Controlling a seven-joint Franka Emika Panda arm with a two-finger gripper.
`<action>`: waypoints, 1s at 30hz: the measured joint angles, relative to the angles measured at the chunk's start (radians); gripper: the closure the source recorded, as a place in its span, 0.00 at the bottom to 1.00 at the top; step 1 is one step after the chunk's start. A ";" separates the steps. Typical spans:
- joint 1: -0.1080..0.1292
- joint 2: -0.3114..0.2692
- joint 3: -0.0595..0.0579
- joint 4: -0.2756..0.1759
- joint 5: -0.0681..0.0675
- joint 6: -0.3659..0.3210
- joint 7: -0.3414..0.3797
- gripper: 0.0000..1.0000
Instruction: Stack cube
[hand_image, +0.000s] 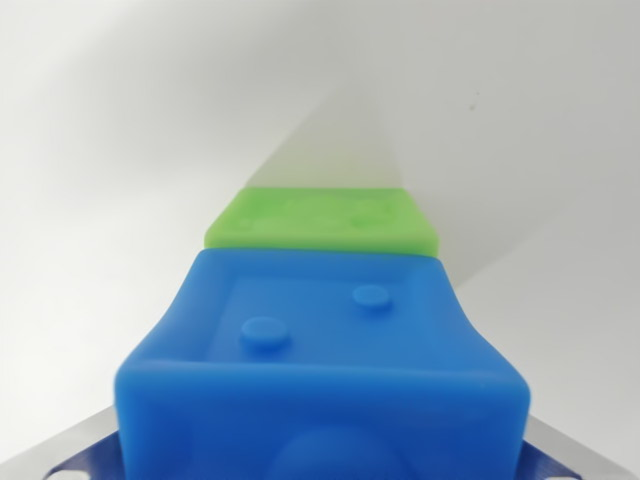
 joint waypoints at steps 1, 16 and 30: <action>0.000 0.000 0.000 0.000 0.000 0.001 0.000 1.00; -0.002 0.001 0.002 0.001 0.000 0.002 0.000 0.00; -0.002 0.003 0.002 0.001 0.000 0.003 0.000 0.00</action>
